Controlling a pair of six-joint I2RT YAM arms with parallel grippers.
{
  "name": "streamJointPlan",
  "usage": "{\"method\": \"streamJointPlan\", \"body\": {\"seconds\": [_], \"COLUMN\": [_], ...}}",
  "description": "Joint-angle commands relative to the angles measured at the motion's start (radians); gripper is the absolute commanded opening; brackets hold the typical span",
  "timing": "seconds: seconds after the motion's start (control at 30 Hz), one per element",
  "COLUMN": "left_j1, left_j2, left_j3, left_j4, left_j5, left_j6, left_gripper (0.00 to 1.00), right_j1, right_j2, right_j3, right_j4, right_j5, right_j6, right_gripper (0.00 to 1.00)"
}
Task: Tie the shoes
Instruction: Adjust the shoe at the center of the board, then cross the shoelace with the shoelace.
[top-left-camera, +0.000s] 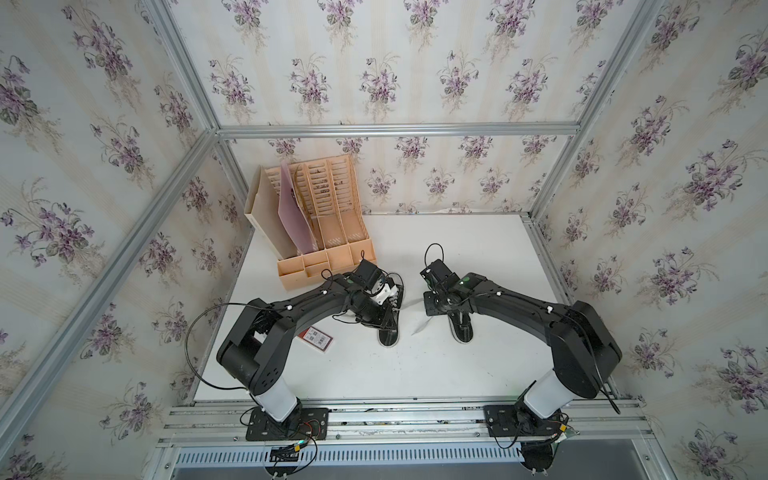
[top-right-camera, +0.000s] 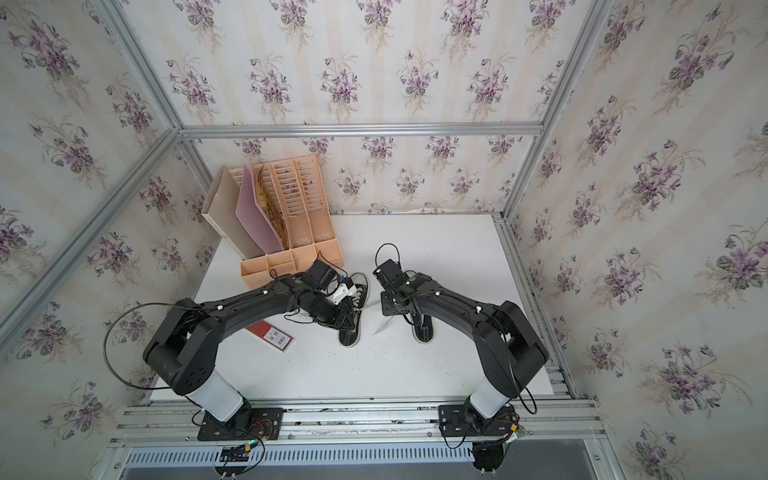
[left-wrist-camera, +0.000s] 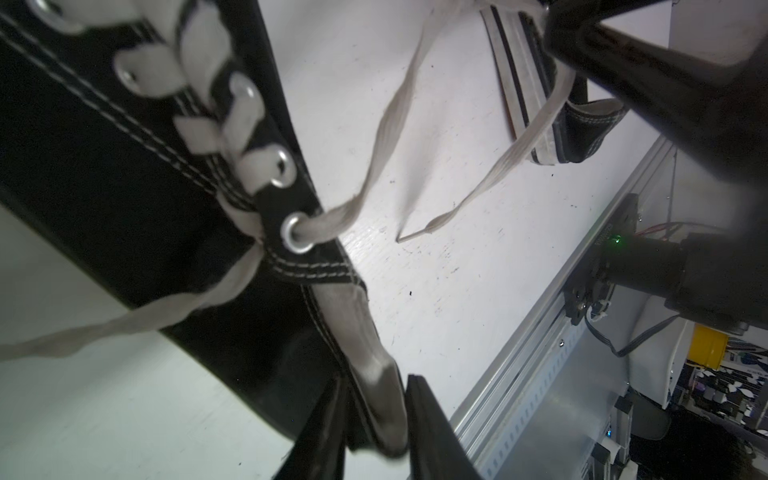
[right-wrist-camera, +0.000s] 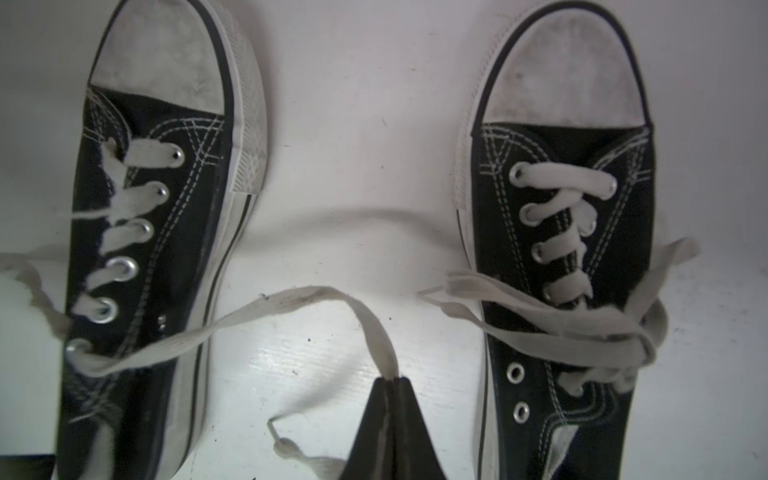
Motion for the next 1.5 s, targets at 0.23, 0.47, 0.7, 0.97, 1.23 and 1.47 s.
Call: {"method": "streamJointPlan", "body": {"seconds": [0.23,0.47,0.7,0.97,1.23,1.47], "left_j1": [0.131,0.380,0.620,0.757,0.826,0.926], "left_j2": [-0.200,-0.376,-0.460,-0.498,-0.542,-0.604], "left_j3": [0.042,-0.002,-0.020,-0.042,-0.087,-0.146], "left_j4": [-0.058,-0.068,-0.117,-0.147,-0.088,-0.083], "left_j5": [-0.038,-0.125,-0.147,-0.135,-0.118,-0.150], "left_j6": [0.006,-0.039,-0.043,-0.034,-0.116,-0.152], "left_gripper": [0.70,0.79,0.80,0.82,0.85,0.90], "right_j1": [-0.005,0.044,0.041,-0.040,0.121,0.272], "right_j2": [-0.049,0.095,0.161,0.195,0.299,0.505], "right_j3": [0.076,0.285,0.483,0.633,0.649,0.785], "right_j4": [0.042,-0.004,-0.046,-0.113,-0.087,-0.050], "right_j5": [-0.035,0.035,0.178,0.182,0.047,-0.034], "right_j6": [-0.180,-0.244,-0.284,-0.291,-0.381,-0.417], "right_gripper": [0.59,0.66,0.80,0.81,0.79,0.79]}}
